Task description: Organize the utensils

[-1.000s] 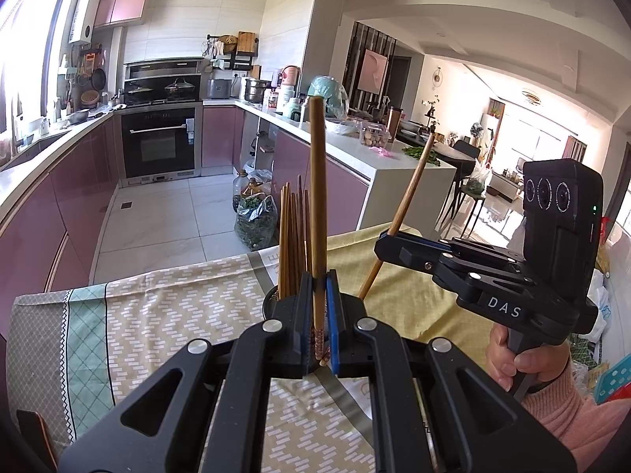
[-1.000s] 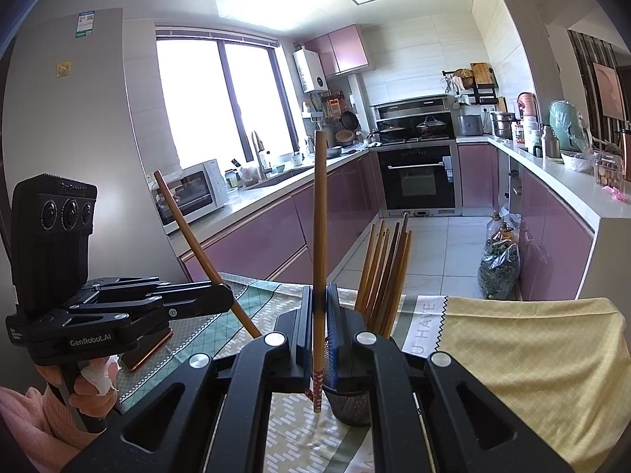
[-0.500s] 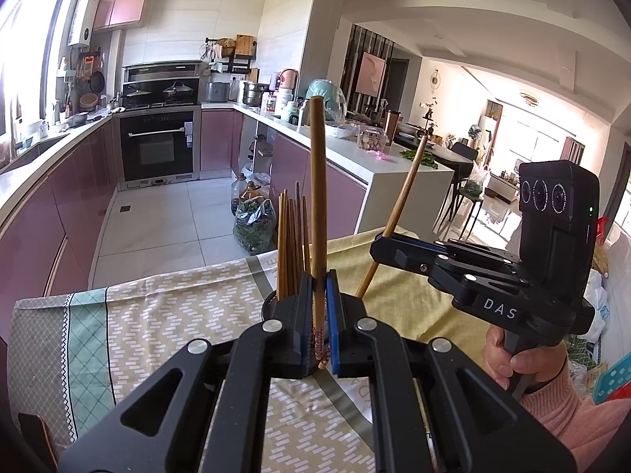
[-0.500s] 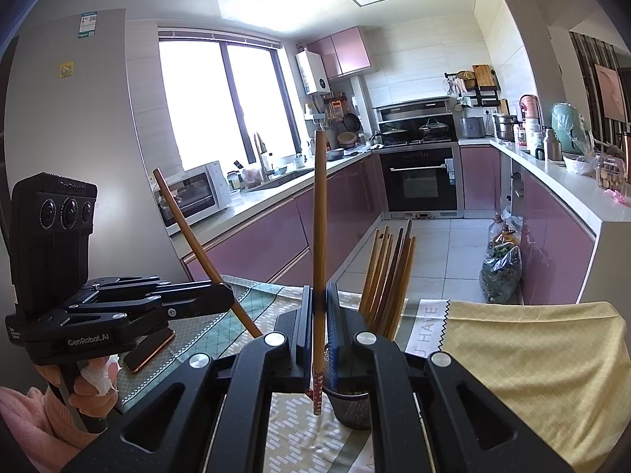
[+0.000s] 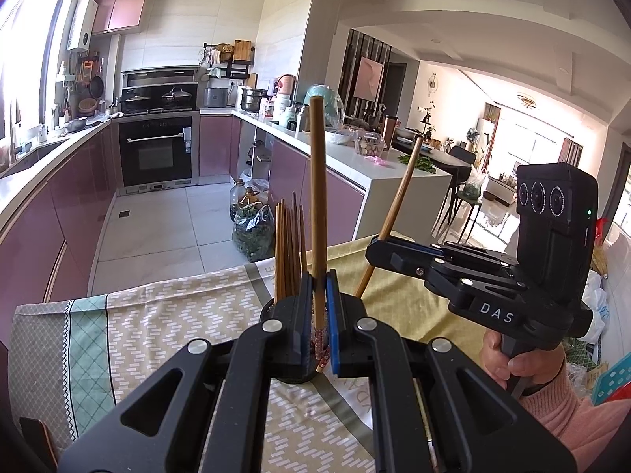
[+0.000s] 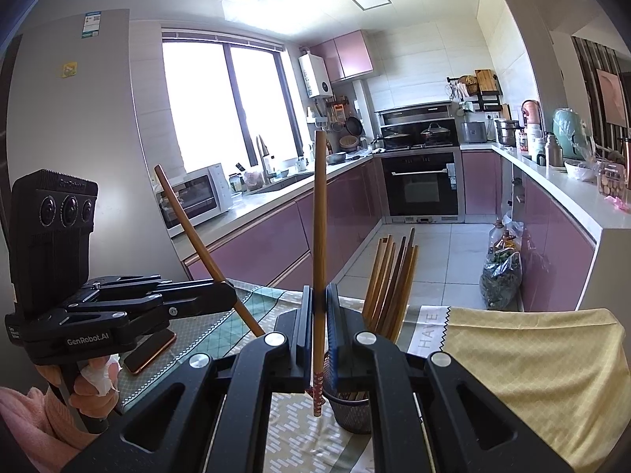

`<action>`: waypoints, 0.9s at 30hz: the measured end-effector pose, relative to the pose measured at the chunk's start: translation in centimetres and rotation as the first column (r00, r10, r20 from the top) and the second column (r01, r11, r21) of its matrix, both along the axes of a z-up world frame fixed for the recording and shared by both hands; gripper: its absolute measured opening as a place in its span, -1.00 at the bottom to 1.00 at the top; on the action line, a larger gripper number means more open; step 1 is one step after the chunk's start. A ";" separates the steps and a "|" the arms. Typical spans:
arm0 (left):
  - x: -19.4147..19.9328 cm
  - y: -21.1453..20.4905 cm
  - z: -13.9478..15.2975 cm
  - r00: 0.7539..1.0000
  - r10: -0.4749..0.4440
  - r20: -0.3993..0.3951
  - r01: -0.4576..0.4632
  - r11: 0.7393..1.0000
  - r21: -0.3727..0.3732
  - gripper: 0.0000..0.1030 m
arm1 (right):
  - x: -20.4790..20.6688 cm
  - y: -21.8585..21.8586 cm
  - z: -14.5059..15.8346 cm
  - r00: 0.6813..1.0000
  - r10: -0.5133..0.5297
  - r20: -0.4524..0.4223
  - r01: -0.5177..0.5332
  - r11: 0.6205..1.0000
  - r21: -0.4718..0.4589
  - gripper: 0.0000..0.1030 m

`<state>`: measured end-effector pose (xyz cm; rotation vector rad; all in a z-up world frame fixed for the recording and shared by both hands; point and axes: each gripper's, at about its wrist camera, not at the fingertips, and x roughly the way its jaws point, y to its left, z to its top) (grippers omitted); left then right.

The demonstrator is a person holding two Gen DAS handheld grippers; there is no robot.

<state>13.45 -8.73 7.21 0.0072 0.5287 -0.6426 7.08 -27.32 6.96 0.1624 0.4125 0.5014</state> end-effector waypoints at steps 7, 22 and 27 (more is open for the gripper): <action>0.0 0.0 0.1 1.000 0.000 0.006 0.000 1.000 -0.001 -0.86 | 0.0 -0.2 0.1 1.000 -0.001 0.008 0.001 1.000 0.004 -0.89; 0.4 -0.2 0.4 1.000 0.010 0.021 -0.010 1.000 -0.006 -0.86 | 0.0 -0.1 0.2 1.000 -0.007 0.017 0.007 1.000 0.001 -0.89; 0.6 -0.3 0.3 1.000 0.011 0.024 -0.011 1.000 -0.005 -0.86 | 0.2 -0.1 0.4 1.000 -0.009 0.017 0.009 1.000 0.003 -0.89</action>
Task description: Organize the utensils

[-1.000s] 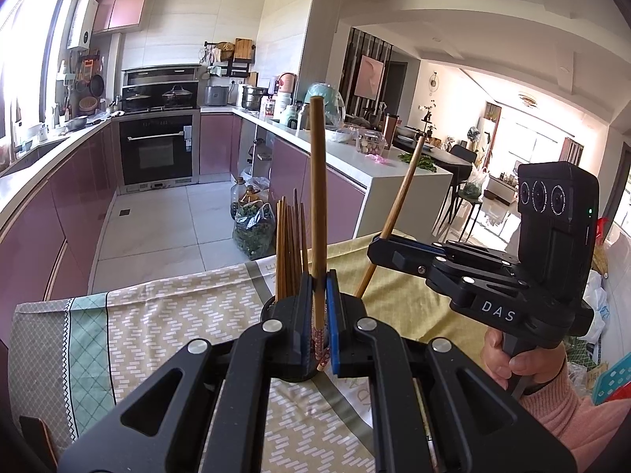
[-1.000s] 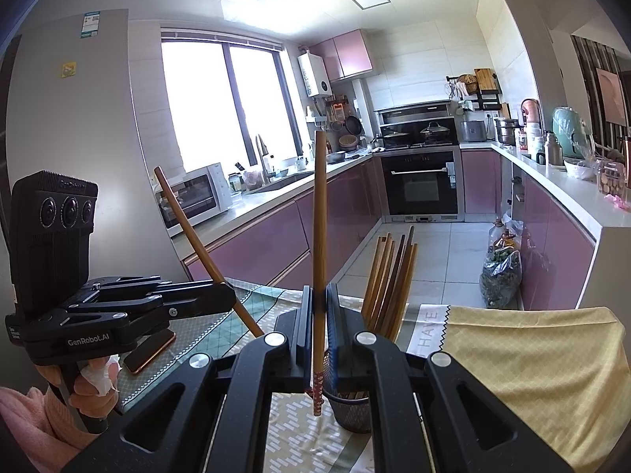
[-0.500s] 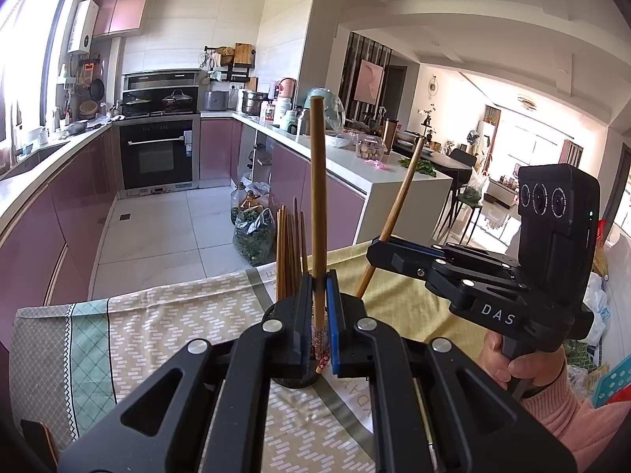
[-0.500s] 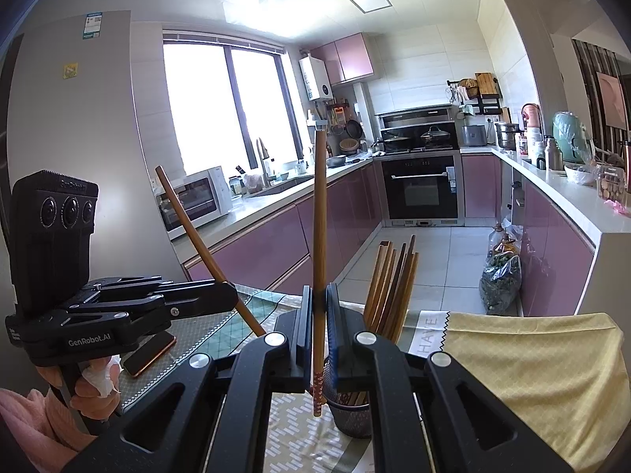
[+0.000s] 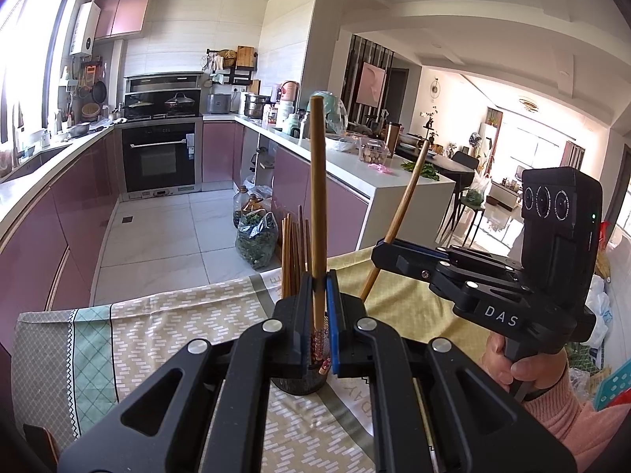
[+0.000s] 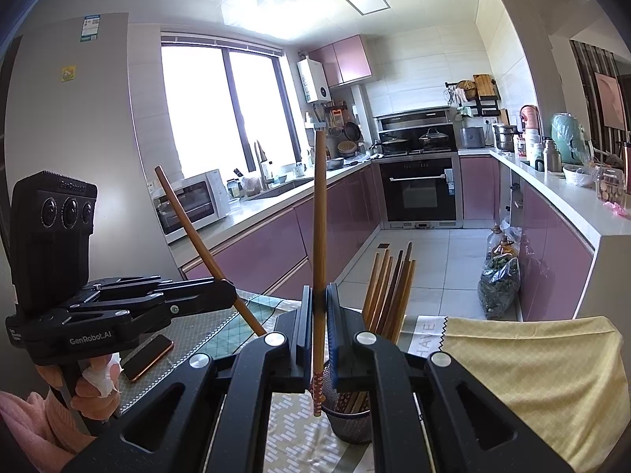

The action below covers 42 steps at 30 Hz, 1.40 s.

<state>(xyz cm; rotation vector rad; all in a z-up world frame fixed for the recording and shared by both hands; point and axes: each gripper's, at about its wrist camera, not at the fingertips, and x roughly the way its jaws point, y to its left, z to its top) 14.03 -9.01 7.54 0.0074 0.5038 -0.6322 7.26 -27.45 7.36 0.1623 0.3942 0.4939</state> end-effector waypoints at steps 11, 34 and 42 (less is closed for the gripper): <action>0.2 -0.3 0.1 1.000 0.004 0.005 -0.004 1.000 0.003 -0.86 | 0.0 0.1 0.0 1.000 -0.004 0.003 0.004 1.000 0.001 -0.89; 0.8 -0.7 -0.1 1.000 0.016 -0.004 -0.016 1.000 0.014 -0.86 | 0.8 0.2 -0.6 1.000 -0.016 -0.011 0.016 1.000 0.004 -0.89; 0.8 -0.7 -0.1 1.000 0.019 -0.005 -0.019 1.000 0.015 -0.86 | 1.1 0.2 -0.7 1.000 -0.023 -0.016 0.023 1.000 0.007 -0.89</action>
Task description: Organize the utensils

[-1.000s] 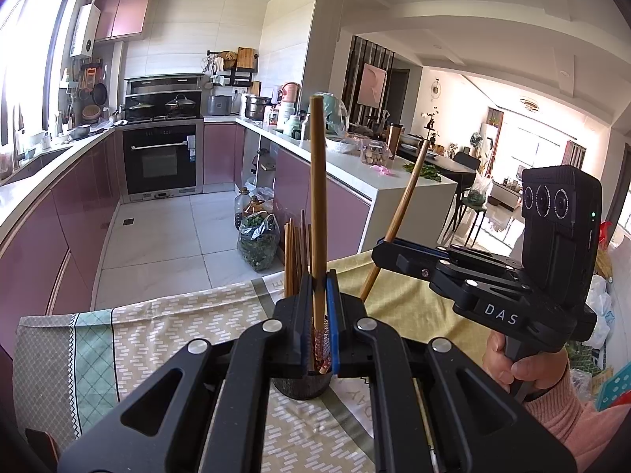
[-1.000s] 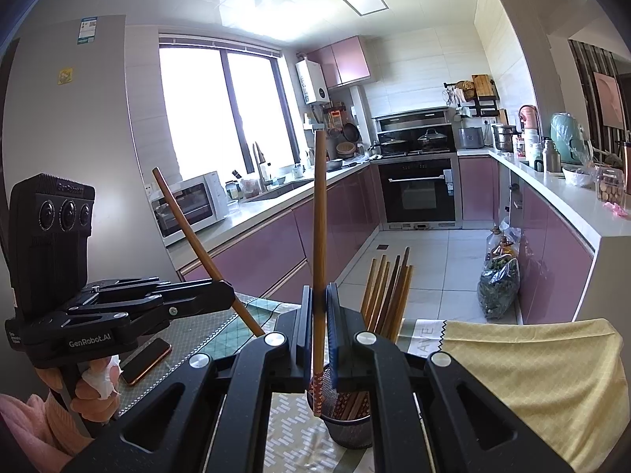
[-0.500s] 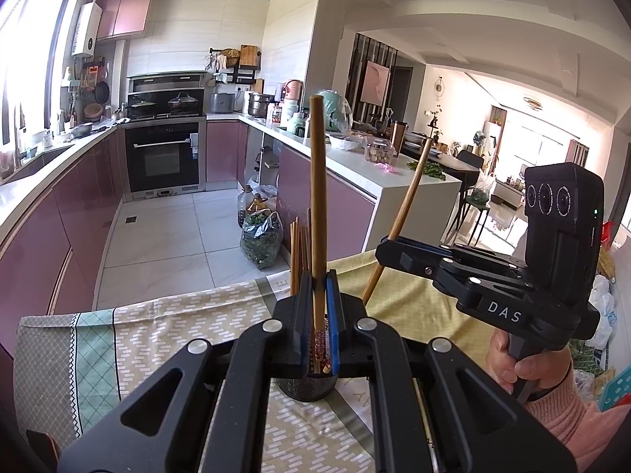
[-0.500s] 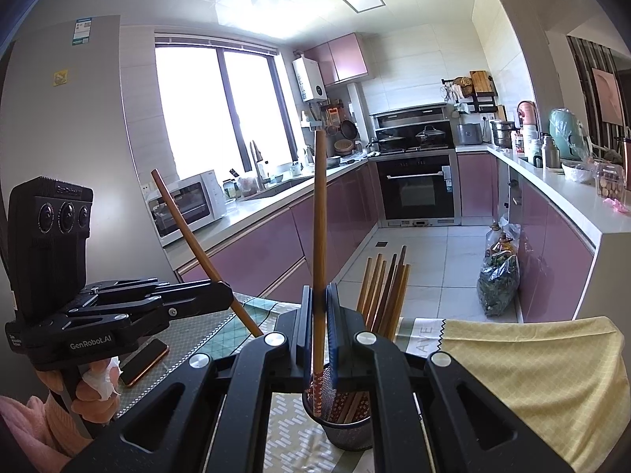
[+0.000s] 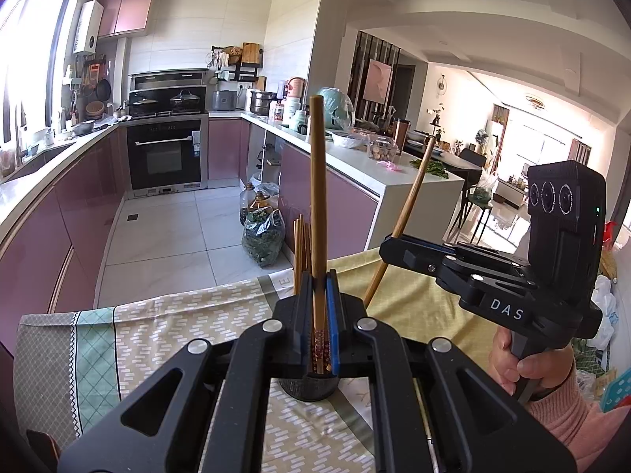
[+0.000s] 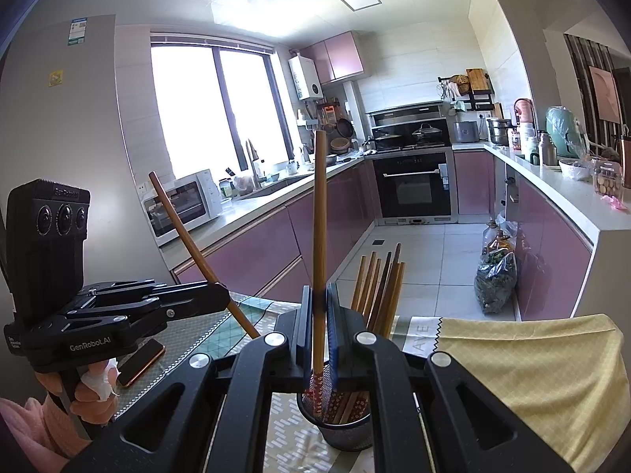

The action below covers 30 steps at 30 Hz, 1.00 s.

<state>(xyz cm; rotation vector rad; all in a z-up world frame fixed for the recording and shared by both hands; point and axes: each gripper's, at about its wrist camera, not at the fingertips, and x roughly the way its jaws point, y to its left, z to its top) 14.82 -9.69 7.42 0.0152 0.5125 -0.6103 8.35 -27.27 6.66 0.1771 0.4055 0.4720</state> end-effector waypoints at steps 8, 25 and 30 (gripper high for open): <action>0.2 0.2 -0.2 1.000 0.004 -0.005 -0.004 1.000 0.004 -0.86 | 0.2 -0.1 -0.1 1.000 -0.012 -0.006 0.012 1.000 0.005 -0.89; 0.3 0.1 -0.5 1.000 0.005 -0.017 -0.005 1.000 0.012 -0.86 | 1.4 0.0 -0.6 0.999 -0.031 -0.030 0.032 0.999 0.009 -0.89; 0.4 0.2 -0.6 1.000 0.007 -0.020 -0.006 1.000 0.016 -0.86 | 1.4 0.0 -0.5 0.999 -0.031 -0.031 0.031 0.999 0.009 -0.89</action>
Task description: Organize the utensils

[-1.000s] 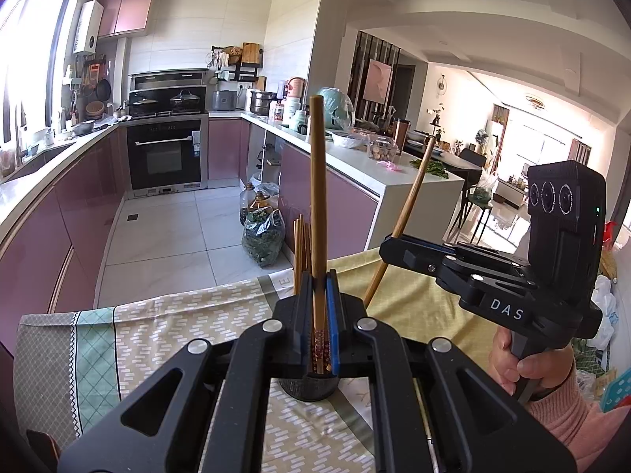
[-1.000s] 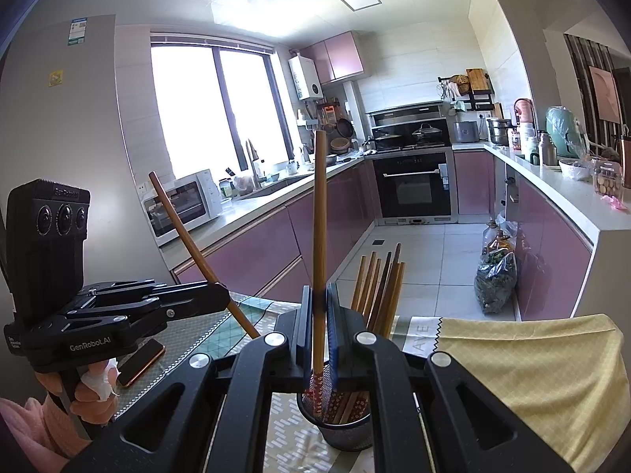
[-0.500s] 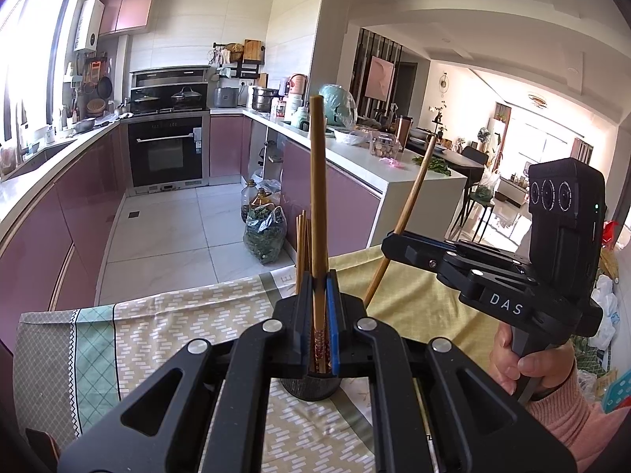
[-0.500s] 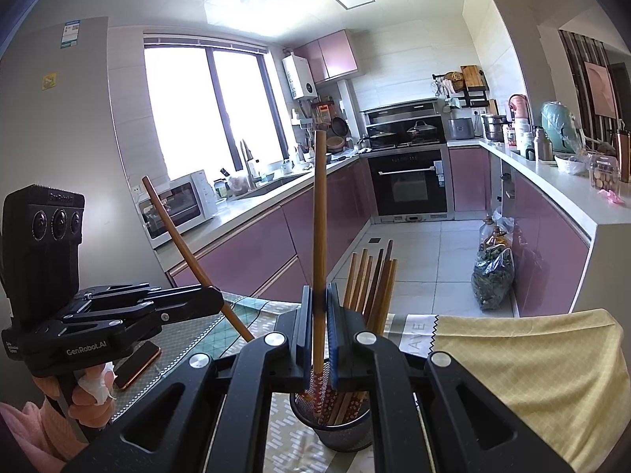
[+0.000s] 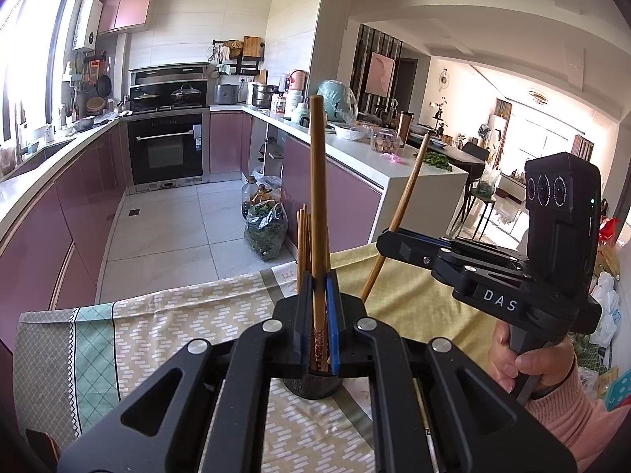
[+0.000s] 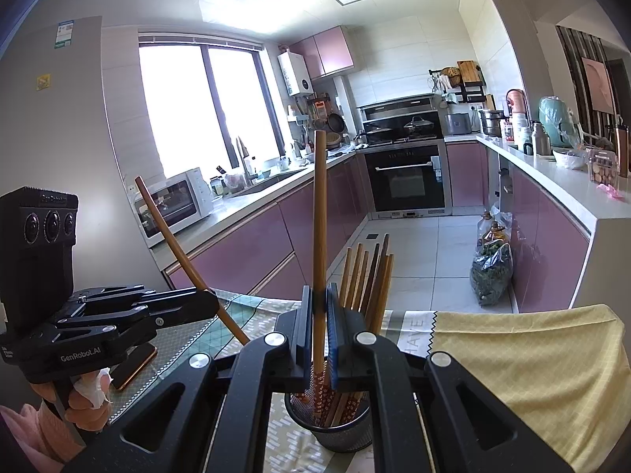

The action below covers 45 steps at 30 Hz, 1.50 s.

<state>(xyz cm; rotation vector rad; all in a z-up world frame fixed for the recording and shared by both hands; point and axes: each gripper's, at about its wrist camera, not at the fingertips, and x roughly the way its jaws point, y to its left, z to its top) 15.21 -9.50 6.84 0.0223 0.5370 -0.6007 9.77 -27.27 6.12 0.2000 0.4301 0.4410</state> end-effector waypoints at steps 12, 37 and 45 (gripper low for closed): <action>0.1 -0.1 0.0 1.000 0.001 -0.005 -0.001 1.000 0.004 -0.86 | 0.6 -0.2 -0.5 1.000 0.002 -0.010 -0.002 1.000 0.001 -0.89; -0.1 0.0 -0.3 1.000 0.000 -0.014 0.000 1.000 0.012 -0.86 | 0.6 -0.4 -1.4 1.000 0.003 -0.020 -0.003 1.000 0.001 -0.89; -0.1 -0.2 -0.4 1.000 -0.001 -0.018 0.001 1.000 0.015 -0.86 | 0.5 -0.3 -1.6 1.000 0.002 -0.022 -0.002 1.000 0.000 -0.89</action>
